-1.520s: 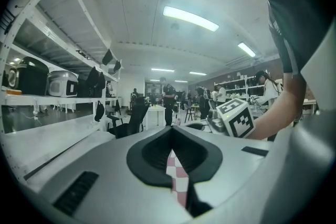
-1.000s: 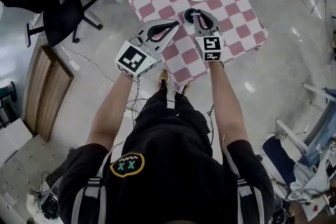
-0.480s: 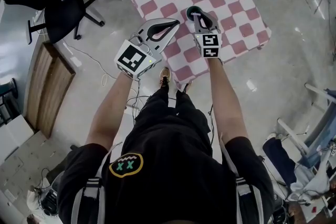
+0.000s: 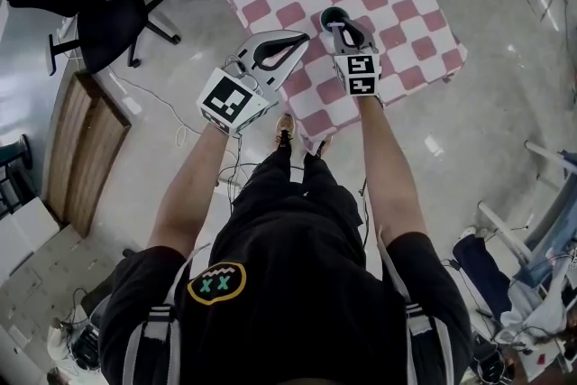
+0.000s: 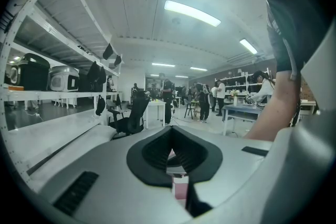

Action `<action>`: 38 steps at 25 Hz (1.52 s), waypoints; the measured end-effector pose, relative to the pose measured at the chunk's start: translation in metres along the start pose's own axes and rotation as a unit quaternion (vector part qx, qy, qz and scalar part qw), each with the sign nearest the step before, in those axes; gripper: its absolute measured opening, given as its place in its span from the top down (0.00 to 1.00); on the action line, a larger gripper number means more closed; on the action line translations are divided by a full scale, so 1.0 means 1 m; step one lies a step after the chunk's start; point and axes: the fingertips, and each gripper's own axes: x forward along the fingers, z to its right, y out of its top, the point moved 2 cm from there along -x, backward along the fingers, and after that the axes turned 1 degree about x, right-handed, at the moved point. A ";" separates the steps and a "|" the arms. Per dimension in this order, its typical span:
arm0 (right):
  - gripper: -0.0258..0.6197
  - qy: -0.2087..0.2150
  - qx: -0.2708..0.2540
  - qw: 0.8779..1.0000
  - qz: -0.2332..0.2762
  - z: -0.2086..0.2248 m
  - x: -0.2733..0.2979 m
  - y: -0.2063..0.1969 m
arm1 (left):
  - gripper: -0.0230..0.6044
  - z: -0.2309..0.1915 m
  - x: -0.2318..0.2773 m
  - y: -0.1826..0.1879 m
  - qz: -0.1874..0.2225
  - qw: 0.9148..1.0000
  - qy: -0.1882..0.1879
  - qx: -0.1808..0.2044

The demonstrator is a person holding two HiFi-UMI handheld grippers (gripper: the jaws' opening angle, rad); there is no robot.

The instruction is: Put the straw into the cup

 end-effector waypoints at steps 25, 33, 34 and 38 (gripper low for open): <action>0.76 -0.006 -0.064 0.988 0.140 -0.042 -0.137 0.117 | 0.94 0.047 -0.028 0.035 0.025 0.998 -0.033 0.052; 0.76 0.028 -0.099 0.971 0.215 -0.095 -0.213 0.171 | 0.94 0.055 -0.057 0.048 0.018 0.998 -0.036 0.051; 0.77 0.030 -0.098 0.970 0.221 -0.101 -0.221 0.175 | 0.94 0.058 -0.061 0.051 0.019 0.998 -0.040 0.050; 0.80 0.041 -0.090 0.969 0.224 -0.124 -0.246 0.180 | 0.94 0.072 -0.072 0.059 0.022 0.997 -0.055 0.045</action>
